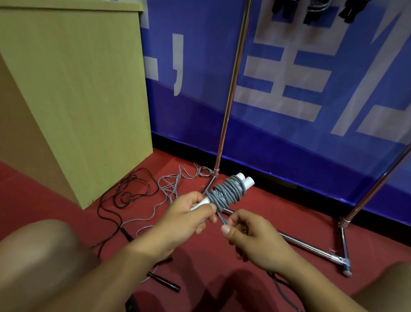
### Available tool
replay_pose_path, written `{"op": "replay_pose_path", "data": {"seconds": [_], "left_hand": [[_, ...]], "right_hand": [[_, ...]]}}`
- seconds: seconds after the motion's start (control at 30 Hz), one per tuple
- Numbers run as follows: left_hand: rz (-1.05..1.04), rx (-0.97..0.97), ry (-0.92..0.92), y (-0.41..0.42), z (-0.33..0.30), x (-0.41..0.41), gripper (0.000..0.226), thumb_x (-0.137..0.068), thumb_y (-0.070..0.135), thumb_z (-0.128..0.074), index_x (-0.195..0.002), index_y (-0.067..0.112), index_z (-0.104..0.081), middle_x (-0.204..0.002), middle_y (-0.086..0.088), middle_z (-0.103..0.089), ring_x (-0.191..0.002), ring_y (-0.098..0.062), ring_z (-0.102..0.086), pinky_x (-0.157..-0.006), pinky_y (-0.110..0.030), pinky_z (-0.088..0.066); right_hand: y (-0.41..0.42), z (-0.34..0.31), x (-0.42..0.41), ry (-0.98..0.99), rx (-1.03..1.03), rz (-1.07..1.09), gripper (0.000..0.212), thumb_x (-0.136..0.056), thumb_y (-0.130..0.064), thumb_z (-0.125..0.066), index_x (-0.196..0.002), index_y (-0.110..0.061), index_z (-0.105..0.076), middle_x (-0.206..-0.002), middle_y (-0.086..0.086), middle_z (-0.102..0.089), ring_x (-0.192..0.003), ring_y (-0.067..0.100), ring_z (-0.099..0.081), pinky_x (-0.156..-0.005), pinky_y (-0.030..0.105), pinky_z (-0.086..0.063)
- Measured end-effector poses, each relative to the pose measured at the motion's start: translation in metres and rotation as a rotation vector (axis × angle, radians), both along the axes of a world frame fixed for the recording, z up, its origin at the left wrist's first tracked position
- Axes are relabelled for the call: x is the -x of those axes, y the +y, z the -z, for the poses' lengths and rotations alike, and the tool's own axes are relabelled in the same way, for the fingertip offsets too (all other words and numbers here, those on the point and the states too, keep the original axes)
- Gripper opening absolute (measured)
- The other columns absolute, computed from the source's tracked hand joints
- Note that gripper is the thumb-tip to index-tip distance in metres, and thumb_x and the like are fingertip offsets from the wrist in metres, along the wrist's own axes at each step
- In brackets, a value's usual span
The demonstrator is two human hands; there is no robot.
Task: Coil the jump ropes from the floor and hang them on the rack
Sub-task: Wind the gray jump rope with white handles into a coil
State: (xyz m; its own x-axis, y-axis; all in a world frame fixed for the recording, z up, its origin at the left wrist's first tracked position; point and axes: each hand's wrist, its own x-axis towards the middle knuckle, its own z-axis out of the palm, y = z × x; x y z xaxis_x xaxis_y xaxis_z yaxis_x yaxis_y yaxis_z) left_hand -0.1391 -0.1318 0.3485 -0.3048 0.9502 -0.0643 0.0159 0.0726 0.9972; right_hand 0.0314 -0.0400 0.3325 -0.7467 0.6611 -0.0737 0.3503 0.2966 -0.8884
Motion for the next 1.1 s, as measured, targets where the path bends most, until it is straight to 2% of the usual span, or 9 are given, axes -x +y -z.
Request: {"op": "replay_pose_path", "data": {"seconds": [0.17, 0.3, 0.4, 0.53, 0.63, 0.73, 0.87, 0.97, 1.1], "left_hand": [[-0.085, 0.004, 0.019, 0.003, 0.003, -0.002, 0.009, -0.095, 0.012, -0.06, -0.089, 0.009, -0.053, -0.07, -0.001, -0.066, -0.047, -0.01, -0.042, -0.048, -0.02, -0.035], [-0.204, -0.001, 0.036, 0.007, 0.007, -0.001, 0.01, -0.095, 0.013, -0.061, -0.093, 0.006, -0.054, -0.068, 0.0, -0.066, -0.047, -0.011, -0.041, -0.049, -0.025, -0.034], [-0.272, 0.009, 0.11, 0.011, 0.013, 0.002, 0.011, -0.093, 0.016, -0.064, -0.09, 0.009, -0.058, -0.071, -0.006, -0.069, -0.051, -0.015, -0.044, -0.053, -0.03, -0.036], [-0.325, 0.037, 0.176, 0.015, 0.024, 0.007, 0.011, -0.091, 0.022, -0.068, -0.09, 0.015, -0.06, -0.08, -0.01, -0.073, -0.053, -0.014, -0.048, -0.056, -0.033, -0.039], [-0.407, 0.068, 0.237, 0.018, 0.028, 0.017, 0.016, -0.086, 0.032, -0.069, -0.09, 0.02, -0.06, -0.082, -0.011, -0.073, -0.057, -0.017, -0.051, -0.056, -0.035, -0.041], [-0.431, 0.092, 0.253, 0.02, 0.028, 0.023, 0.015, -0.087, 0.03, -0.069, -0.09, 0.019, -0.06, -0.08, -0.011, -0.072, -0.055, -0.018, -0.051, -0.054, -0.033, -0.04], [-0.421, 0.151, 0.33, 0.02, 0.027, 0.022, 0.016, -0.088, 0.03, -0.069, -0.092, 0.015, -0.062, -0.07, -0.002, -0.064, -0.053, -0.015, -0.051, -0.05, -0.026, -0.038], [-0.395, 0.167, 0.352, 0.021, 0.028, 0.022, 0.016, -0.088, 0.03, -0.069, -0.09, 0.016, -0.062, -0.071, -0.005, -0.066, -0.052, -0.014, -0.05, -0.05, -0.026, -0.037], [-0.369, 0.176, 0.416, 0.02, 0.029, 0.021, 0.013, -0.087, 0.028, -0.071, -0.084, 0.019, -0.062, -0.067, -0.001, -0.064, -0.052, -0.014, -0.05, -0.051, -0.025, -0.037]], "right_hand": [[0.0, -0.005, -0.002, -0.032, -0.021, -0.043, 0.011, -0.092, -0.021, -0.067, -0.092, -0.018, -0.056, -0.057, -0.004, -0.056, -0.048, 0.016, -0.058, -0.051, 0.027, -0.046], [-0.003, -0.005, -0.004, -0.102, -0.05, -0.134, 0.015, -0.094, -0.015, -0.062, -0.108, -0.02, -0.058, -0.063, -0.005, -0.058, -0.053, 0.008, -0.052, -0.056, 0.021, -0.044], [-0.005, -0.002, -0.002, -0.118, -0.061, -0.113, 0.014, -0.096, -0.017, -0.059, -0.109, -0.021, -0.059, -0.063, -0.006, -0.057, -0.056, 0.005, -0.05, -0.058, 0.02, -0.043], [0.0, -0.002, -0.003, -0.183, -0.133, 0.006, 0.007, -0.094, -0.024, -0.061, -0.101, -0.023, -0.061, -0.067, -0.005, -0.064, -0.052, -0.001, -0.049, -0.055, 0.016, -0.042], [0.003, -0.003, -0.005, -0.216, -0.143, 0.056, 0.005, -0.094, -0.025, -0.062, -0.096, -0.021, -0.06, -0.07, -0.003, -0.067, -0.051, 0.001, -0.049, -0.053, 0.015, -0.04], [0.002, -0.007, -0.007, -0.22, -0.141, 0.045, 0.012, -0.093, -0.029, -0.064, -0.091, -0.017, -0.062, -0.064, -0.005, -0.064, -0.049, 0.003, -0.05, -0.052, 0.018, -0.042], [0.0, -0.015, -0.01, -0.23, -0.115, 0.024, 0.026, -0.092, -0.037, -0.064, -0.079, -0.015, -0.064, -0.058, -0.005, -0.061, -0.046, 0.002, -0.05, -0.05, 0.017, -0.042], [0.002, -0.019, -0.012, -0.306, -0.2, 0.053, 0.037, -0.093, -0.046, -0.06, -0.073, -0.015, -0.067, -0.06, 0.002, -0.065, -0.044, 0.0, -0.049, -0.052, 0.017, -0.042], [0.001, -0.022, -0.015, -0.395, -0.314, 0.016, 0.044, -0.095, -0.049, -0.054, -0.07, -0.016, -0.069, -0.068, 0.006, -0.071, -0.048, 0.001, -0.052, -0.062, 0.023, -0.047]]}}
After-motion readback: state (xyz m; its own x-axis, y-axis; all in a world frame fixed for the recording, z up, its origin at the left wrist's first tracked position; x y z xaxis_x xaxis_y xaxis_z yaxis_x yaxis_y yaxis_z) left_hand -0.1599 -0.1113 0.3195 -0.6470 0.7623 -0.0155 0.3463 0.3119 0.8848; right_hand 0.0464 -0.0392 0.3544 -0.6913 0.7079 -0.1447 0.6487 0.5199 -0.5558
